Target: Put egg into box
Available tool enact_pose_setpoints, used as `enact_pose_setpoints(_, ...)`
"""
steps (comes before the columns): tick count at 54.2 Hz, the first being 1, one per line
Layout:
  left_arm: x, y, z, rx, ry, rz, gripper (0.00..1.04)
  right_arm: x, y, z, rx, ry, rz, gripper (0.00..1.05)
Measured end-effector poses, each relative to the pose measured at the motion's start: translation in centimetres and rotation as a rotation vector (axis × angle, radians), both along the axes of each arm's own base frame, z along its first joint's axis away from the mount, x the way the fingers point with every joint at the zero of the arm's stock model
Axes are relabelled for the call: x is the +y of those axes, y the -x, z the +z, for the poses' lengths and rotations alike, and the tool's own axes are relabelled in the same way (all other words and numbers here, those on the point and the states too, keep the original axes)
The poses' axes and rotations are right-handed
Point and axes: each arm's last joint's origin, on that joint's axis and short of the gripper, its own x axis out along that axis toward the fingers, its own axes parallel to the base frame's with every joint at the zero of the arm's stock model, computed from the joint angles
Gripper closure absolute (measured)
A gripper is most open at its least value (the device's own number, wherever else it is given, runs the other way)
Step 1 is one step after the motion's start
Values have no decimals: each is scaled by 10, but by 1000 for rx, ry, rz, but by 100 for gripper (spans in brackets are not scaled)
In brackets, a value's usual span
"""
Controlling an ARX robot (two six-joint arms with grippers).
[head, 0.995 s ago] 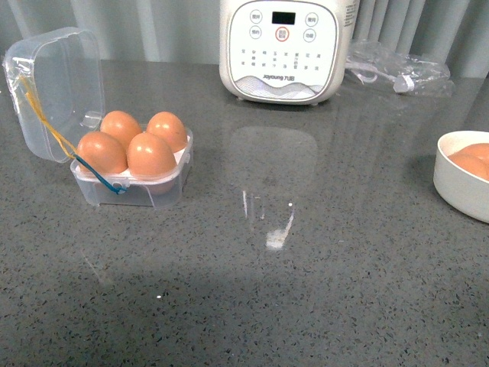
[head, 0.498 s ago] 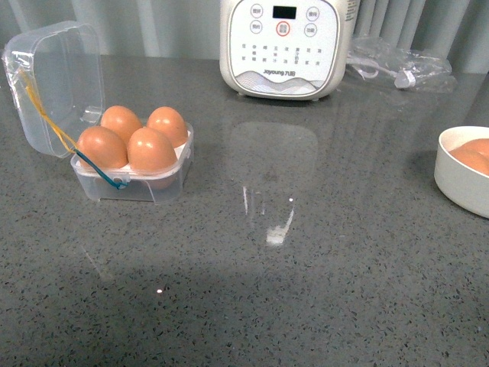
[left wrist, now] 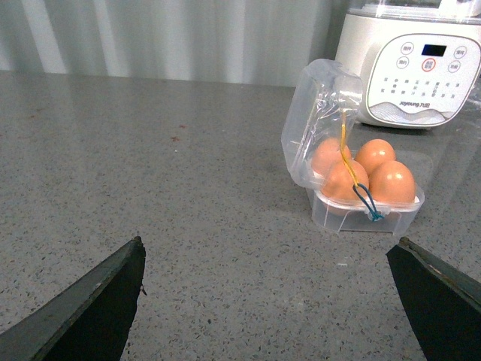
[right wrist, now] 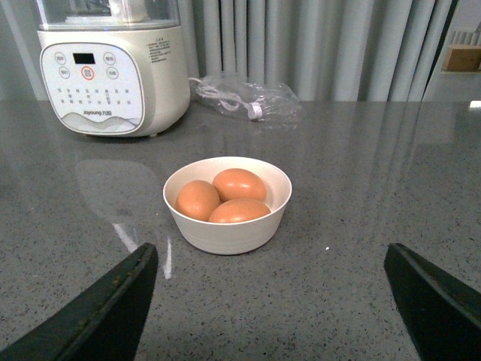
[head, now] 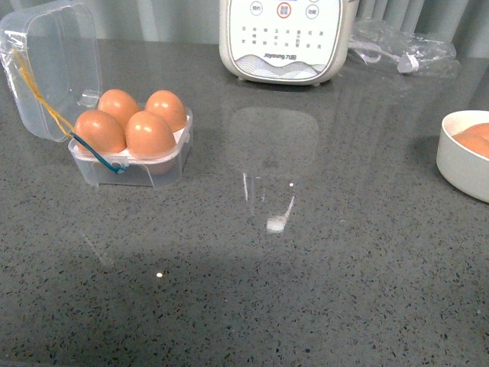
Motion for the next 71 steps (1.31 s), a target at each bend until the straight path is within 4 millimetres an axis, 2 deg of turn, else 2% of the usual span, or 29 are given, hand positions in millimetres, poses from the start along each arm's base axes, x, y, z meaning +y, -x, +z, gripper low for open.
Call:
enact_pose_setpoints(3, 0, 0, 0, 0, 0, 0, 7, 0, 0, 0, 0, 0, 0, 5)
enact_pose_setpoints(8, 0, 0, 0, 0, 0, 0, 7, 0, 0, 0, 0, 0, 0, 8)
enact_pose_setpoints(24, 0, 0, 0, 0, 0, 0, 7, 0, 0, 0, 0, 0, 0, 7)
enact_pose_setpoints(27, 0, 0, -2, 69, 63, 7, 7, 0, 0, 0, 0, -1, 0, 7)
enact_pose_setpoints(30, 3, -2, -6, 171, 218, 53, 7, 0, 0, 0, 0, 0, 0, 7)
enact_pose_setpoints(34, 7, -3, -4, 147, 353, 95, 7, 0, 0, 0, 0, -1, 0, 7)
enact_pose_setpoints(41, 16, -14, 17, 66, 380, 70, 7, 0, 0, 0, 0, 0, 0, 7)
enact_pose_setpoints(50, 29, -51, 38, -9, 278, 49, 7, 0, 0, 0, 0, 0, 0, 7)
enact_pose_setpoints(55, 37, -88, 45, -49, 166, 45, 7, 0, 0, 0, 0, -1, 0, 7)
enact_pose_setpoints(58, 42, -107, 43, -50, 108, 43, 7, 0, 0, 0, 0, -1, 0, 7)
enact_pose_setpoints(64, 48, -131, 37, -43, 36, 42, 7, 0, 0, 0, 0, -1, 0, 7)
enact_pose_setpoints(71, 55, -165, 18, 55, -27, 9, 7, 0, 0, 0, 0, -1, 0, 7)
